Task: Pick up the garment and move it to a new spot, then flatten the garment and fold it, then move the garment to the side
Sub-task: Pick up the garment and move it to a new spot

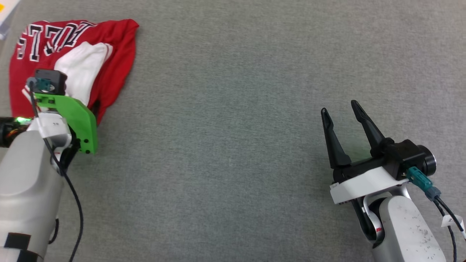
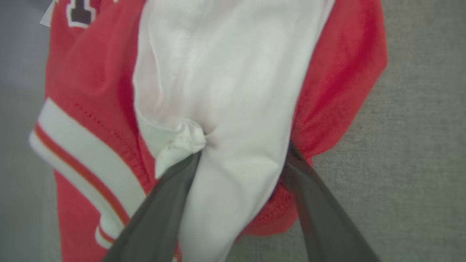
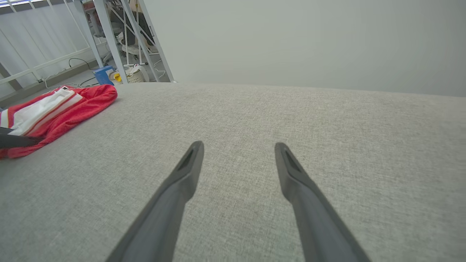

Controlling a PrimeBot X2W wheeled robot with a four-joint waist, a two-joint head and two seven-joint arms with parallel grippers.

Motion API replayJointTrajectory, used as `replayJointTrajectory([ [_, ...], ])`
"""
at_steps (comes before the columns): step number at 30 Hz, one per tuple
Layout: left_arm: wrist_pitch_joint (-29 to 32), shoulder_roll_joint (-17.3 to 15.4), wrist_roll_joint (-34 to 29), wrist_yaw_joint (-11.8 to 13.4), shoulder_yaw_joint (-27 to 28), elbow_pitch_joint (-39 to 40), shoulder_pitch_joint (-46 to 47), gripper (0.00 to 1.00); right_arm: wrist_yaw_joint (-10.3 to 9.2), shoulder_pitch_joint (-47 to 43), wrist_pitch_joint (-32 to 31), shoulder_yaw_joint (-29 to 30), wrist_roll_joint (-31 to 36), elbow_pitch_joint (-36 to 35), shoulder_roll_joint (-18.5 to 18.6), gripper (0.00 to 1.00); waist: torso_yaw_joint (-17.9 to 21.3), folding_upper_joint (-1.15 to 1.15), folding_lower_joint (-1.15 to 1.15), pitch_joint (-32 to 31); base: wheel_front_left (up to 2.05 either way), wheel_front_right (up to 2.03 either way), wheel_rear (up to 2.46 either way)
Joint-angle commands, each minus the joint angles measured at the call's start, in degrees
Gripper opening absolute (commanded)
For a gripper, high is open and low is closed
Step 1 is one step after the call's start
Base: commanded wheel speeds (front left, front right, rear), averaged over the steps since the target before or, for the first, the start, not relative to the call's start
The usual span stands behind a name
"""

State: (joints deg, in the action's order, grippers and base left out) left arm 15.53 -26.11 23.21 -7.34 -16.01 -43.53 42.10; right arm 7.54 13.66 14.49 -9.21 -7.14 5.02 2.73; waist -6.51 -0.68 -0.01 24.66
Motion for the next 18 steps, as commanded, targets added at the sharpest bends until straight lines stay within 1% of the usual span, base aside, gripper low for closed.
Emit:
replayJointTrajectory([
  [1, 0.79, -0.19, 0.28, -0.14, -0.86, -1.53, -0.04, 1.0, -0.05, 1.1, 0.51, -0.03, -0.74, -0.27, 0.15, 1.0, 2.26, 0.68, 0.01, 1.74, 0.0, 0.0, 0.0],
  [2, 0.89, -0.29, 0.95, -0.14, -1.31, -2.18, -0.2, 0.76, -0.05, 1.14, 0.51, 0.11, -0.95, -0.22, 0.15, 1.0, 2.43, 0.68, 0.01, 1.54, 0.0, 0.0, 0.0],
  [3, 0.7, -0.39, 1.45, -0.14, -1.61, -2.56, -0.31, 0.42, -0.05, 1.11, 0.51, 0.26, -1.11, -0.15, 0.15, 1.0, 2.5, 0.68, 0.01, 1.29, 0.0, 0.0, 0.0],
  [4, 0.15, -0.51, 1.92, -0.14, -2.06, -2.78, -0.47, 0.0, -0.05, 0.99, 0.51, 0.39, -1.26, -0.03, 0.15, 1.0, 2.52, 0.68, 0.01, 0.94, 0.0, 0.0, 0.0],
  [9, -4.79, -1.17, 3.45, -0.14, -2.84, -3.29, -1.57, 0.0, -0.05, 0.12, 0.51, 0.31, -1.83, 0.73, 0.15, 1.0, 2.25, 0.68, 0.01, -1.98, 0.0, 0.0, 0.0],
  [13, -10.42, -1.15, 3.91, -0.14, -2.4, -2.48, -2.17, 0.0, -0.05, -0.97, 0.51, 0.42, -1.95, 1.1, 0.15, 1.0, 1.68, 0.68, 0.01, -5.39, 0.0, 0.0, 0.0],
  [15, -13.39, -0.74, 3.87, 0.1, -2.21, -1.26, -2.5, 0.0, -0.05, -1.88, 0.51, 0.67, -2.02, 1.32, 0.15, 1.0, 1.27, 0.68, 0.01, -7.63, 0.0, 0.0, 0.0],
  [18, -16.33, 0.39, 3.57, 0.57, -2.54, 1.42, -3.19, 0.0, -0.05, -3.3, 0.51, 1.18, -2.2, 1.62, 0.15, 1.0, 0.61, 0.68, 0.01, -10.56, 0.0, 0.0, 0.0],
])
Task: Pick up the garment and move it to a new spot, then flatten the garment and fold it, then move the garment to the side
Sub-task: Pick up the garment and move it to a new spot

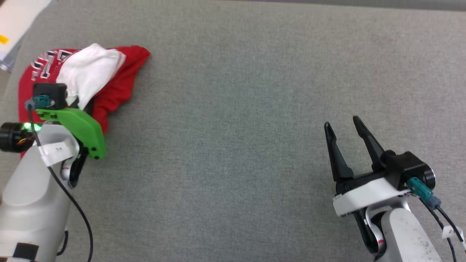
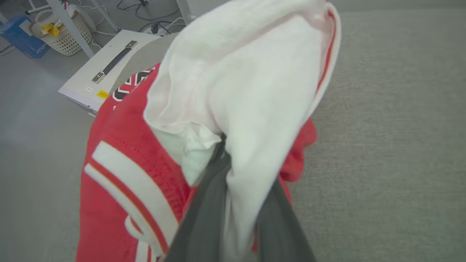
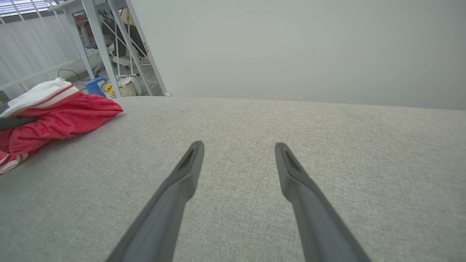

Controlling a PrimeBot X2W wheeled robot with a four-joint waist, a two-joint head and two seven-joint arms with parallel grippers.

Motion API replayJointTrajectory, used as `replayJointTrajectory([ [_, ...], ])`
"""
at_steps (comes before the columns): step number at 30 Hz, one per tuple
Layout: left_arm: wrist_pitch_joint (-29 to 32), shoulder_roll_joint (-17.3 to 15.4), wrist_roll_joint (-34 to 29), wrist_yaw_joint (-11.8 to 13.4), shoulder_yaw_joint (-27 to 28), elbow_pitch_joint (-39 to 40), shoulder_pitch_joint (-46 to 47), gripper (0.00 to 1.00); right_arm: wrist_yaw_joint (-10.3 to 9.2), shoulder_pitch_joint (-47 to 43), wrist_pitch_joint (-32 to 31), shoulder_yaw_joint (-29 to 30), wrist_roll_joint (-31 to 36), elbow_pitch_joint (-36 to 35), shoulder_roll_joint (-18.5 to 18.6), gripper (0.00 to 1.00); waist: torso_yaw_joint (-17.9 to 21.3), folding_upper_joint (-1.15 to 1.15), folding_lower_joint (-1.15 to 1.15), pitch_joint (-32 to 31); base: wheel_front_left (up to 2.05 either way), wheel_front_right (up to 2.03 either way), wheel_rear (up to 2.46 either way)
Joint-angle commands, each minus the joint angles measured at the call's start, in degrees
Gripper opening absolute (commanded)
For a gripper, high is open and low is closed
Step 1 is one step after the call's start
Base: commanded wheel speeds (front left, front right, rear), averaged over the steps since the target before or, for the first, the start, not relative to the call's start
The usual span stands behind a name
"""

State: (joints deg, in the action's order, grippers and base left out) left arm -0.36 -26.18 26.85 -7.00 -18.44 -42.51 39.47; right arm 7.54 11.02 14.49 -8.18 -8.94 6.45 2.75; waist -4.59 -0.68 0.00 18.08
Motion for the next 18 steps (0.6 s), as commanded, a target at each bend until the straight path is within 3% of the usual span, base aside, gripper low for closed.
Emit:
replayJointTrajectory([
  [1, -1.02, 0.94, -0.18, 0.35, -0.41, 1.58, -0.94, 0.0, -0.05, -1.23, 0.51, 0.34, -0.54, 0.23, 0.12, 1.0, -1.51, 0.68, 0.0, -4.9, 0.0, 0.0, 0.0],
  [10, 1.31, 8.19, -1.32, 2.24, -6.11, 12.96, -5.66, 0.0, -0.05, -3.71, 0.51, 2.78, -1.54, -0.38, 0.12, 1.0, -0.65, 0.68, 0.0, -10.19, 0.0, 0.0, 0.0],
  [18, 4.22, 18.02, -2.75, 3.86, -12.95, 15.65, -5.74, 0.0, -0.05, -3.6, 0.51, 6.8, -2.75, -2.39, 0.12, 1.0, 3.88, 0.68, 0.0, -10.95, 0.0, 0.0, 0.0],
])
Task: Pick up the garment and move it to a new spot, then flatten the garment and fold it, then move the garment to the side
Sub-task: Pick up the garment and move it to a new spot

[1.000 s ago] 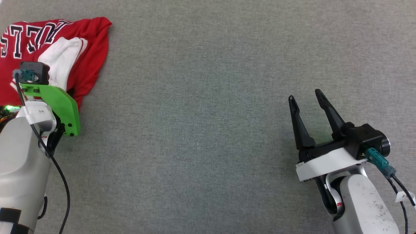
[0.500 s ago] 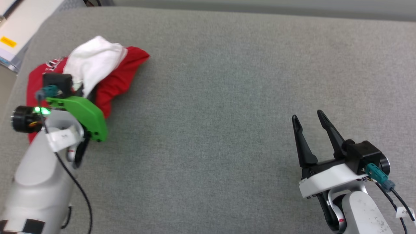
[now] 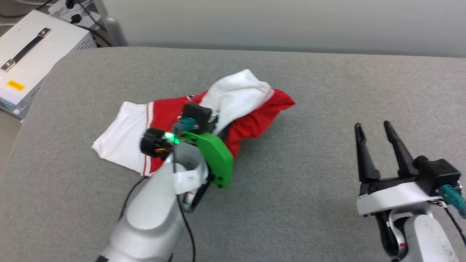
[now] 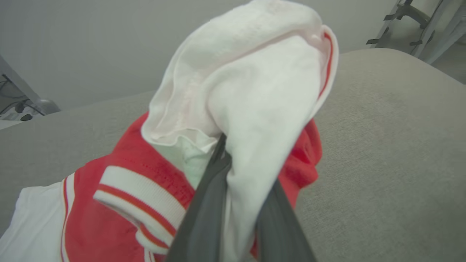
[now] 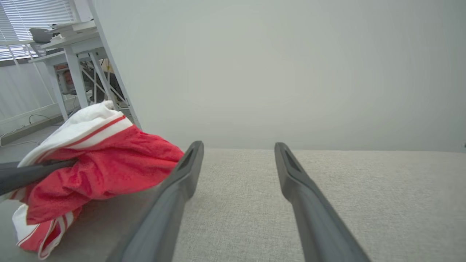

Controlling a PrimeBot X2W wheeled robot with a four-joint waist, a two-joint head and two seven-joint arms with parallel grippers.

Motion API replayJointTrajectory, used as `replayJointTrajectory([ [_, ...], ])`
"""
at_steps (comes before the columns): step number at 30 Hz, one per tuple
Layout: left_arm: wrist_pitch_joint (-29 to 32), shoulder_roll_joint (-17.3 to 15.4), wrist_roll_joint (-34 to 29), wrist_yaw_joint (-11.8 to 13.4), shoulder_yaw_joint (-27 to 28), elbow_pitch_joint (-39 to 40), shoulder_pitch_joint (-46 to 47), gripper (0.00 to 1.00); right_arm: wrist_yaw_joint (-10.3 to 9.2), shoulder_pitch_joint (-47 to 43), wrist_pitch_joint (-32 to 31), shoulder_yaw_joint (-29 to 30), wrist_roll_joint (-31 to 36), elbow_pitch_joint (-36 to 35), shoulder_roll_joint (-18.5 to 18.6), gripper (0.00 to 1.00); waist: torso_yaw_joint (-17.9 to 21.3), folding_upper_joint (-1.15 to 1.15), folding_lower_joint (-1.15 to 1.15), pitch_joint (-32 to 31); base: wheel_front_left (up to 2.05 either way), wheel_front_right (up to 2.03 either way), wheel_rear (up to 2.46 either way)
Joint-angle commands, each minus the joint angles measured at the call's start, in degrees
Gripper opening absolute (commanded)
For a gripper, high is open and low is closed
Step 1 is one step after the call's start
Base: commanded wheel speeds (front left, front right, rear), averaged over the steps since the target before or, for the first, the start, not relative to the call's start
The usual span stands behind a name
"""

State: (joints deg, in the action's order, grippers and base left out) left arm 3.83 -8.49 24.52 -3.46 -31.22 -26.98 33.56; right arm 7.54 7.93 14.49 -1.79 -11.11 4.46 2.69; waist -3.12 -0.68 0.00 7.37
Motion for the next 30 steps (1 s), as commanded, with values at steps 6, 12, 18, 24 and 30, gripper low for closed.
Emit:
replayJointTrajectory([
  [6, -0.07, 4.32, -1.76, 1.15, -4.42, -2.21, 3.5, 0.0, -0.05, 0.66, 0.51, 6.68, -3.7, -3.39, 0.19, 1.0, 7.37, 0.68, 0.0, 0.75, 0.0, 0.0, 0.0],
  [12, -0.94, 5.49, -4.21, 1.24, -12.31, -5.85, 5.65, 0.45, -0.05, 1.59, 0.51, 11.37, -6.67, -5.53, 0.19, 1.0, 11.74, 0.68, 0.0, 2.04, 0.0, 0.0, 0.0],
  [18, -2.25, 5.59, -0.56, -0.09, -23.13, -4.15, 4.07, 1.0, -0.05, 2.08, 0.51, 12.07, -7.54, -5.32, 0.19, 1.0, 13.58, 0.68, 0.0, 3.08, 0.0, 0.0, 0.0],
  [24, -6.75, 5.6, 3.16, 1.36, -26.76, -3.84, 5.55, 1.0, -0.05, 1.78, 0.51, 10.61, -6.82, -4.39, 0.19, 1.0, 11.31, 0.68, 0.0, 2.72, 0.0, 0.0, 0.0],
  [30, -12.44, 5.6, 6.75, 4.14, -24.46, -5.25, 8.51, 1.0, -0.05, 0.76, 0.51, 8.03, -4.6, -3.85, 0.19, 1.0, 6.93, 0.68, 0.0, 0.49, 0.0, 0.0, 0.0],
])
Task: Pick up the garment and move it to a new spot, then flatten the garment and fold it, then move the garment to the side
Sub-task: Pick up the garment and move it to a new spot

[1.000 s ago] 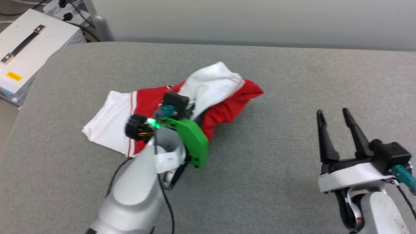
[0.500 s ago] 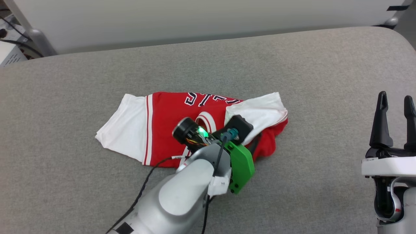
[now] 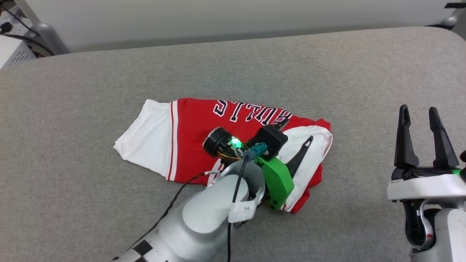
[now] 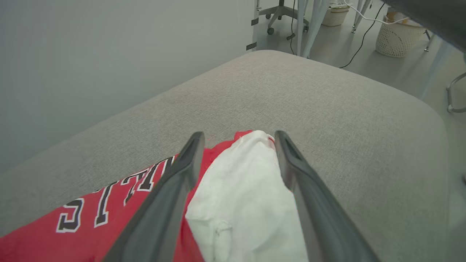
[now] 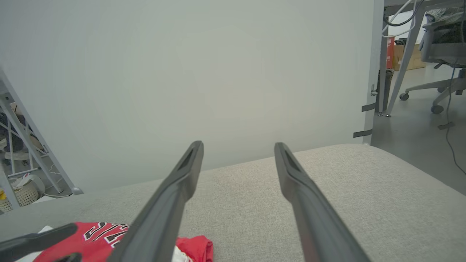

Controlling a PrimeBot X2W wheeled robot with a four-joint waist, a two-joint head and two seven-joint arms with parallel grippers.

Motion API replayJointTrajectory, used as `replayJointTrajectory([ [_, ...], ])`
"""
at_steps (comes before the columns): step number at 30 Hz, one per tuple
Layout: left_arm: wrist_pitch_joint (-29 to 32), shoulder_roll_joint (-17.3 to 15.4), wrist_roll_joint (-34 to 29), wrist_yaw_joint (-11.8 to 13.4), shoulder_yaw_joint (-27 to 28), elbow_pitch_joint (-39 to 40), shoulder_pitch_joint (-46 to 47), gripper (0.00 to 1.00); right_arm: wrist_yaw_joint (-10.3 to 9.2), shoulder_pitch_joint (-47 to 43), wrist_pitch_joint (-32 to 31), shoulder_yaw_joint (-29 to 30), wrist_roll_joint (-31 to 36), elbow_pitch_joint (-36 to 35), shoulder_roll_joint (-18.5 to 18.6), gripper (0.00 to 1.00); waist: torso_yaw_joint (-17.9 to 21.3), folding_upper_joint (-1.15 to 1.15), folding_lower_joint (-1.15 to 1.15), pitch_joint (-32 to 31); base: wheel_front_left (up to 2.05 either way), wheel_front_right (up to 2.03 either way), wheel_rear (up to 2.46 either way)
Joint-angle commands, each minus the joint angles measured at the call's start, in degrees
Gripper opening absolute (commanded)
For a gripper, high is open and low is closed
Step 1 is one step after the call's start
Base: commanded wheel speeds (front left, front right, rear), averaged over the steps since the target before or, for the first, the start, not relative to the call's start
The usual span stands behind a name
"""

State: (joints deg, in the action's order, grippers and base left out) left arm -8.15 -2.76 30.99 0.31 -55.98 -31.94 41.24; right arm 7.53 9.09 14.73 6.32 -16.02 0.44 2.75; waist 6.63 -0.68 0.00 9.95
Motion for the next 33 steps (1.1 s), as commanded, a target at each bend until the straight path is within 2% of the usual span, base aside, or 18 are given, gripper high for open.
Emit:
replayJointTrajectory([
  [1, -1.31, -0.12, 0.61, 0.72, 0.92, -0.83, 1.19, 1.0, -0.04, -0.59, 0.27, -0.19, 0.65, 0.21, 0.12, 1.0, -3.58, 0.68, 0.0, -2.58, 0.0, 0.0, 0.0],
  [5, -4.27, -1.62, 1.82, 1.99, 4.38, -3.08, 1.91, 1.0, -0.04, -1.51, 0.27, -1.28, 1.93, 0.63, 0.12, 1.0, -6.16, 0.68, 0.0, -4.69, 0.0, 0.0, 0.0],
  [11, -6.69, -8.29, 1.09, 4.64, 9.99, -1.59, -0.69, 1.0, -0.04, -3.33, 0.27, -2.66, 3.03, 1.32, 0.12, 1.0, -9.03, 0.68, 0.0, -7.78, 0.0, 0.0, 0.0],
  [14, -6.81, -11.8, 0.49, 5.35, 14.09, 2.81, -4.12, 1.0, -0.04, -4.48, 0.27, -2.95, 3.74, 1.66, 0.12, 1.0, -10.3, 0.68, 0.0, -9.05, 0.0, 0.0, 0.0],
  [18, -6.83, -15.88, 0.39, 5.06, 20.94, 10.27, -11.76, 1.0, -0.04, -5.41, 0.27, -3.92, 4.25, 1.9, 0.12, 1.0, -10.86, 0.68, 0.0, -9.98, 0.0, 0.0, 0.0],
  [22, -6.84, -18.53, -0.8, 4.37, 27.13, 16.89, -21.12, 1.0, -0.04, -6.32, 0.27, -5.11, 4.25, 2.74, 0.12, 1.0, -10.6, 0.68, 0.0, -10.75, 0.0, 0.0, 0.0],
  [26, -6.84, -17.85, -2.06, 4.06, 33.55, 22.92, -30.67, 1.0, -0.04, -7.31, 0.27, -5.76, 4.58, 3.64, 0.12, 1.0, -10.18, 0.68, 0.0, -11.53, 0.0, 0.0, 0.0],
  [29, -6.84, -15.48, -3.37, 3.69, 37.7, 26.16, -36.23, 1.0, -0.04, -8.19, 0.27, -5.86, 4.51, 3.92, 0.12, 1.0, -10.11, 0.68, 0.0, -11.93, 0.0, 0.0, 0.0],
  [33, -6.85, -12.31, -7.19, 1.98, 40.97, 28.0, -40.89, 1.0, -0.04, -8.91, 0.27, -6.44, 4.98, 4.32, 0.12, 1.0, -10.13, 0.68, 0.0, -12.0, 0.0, 0.0, 0.0],
])
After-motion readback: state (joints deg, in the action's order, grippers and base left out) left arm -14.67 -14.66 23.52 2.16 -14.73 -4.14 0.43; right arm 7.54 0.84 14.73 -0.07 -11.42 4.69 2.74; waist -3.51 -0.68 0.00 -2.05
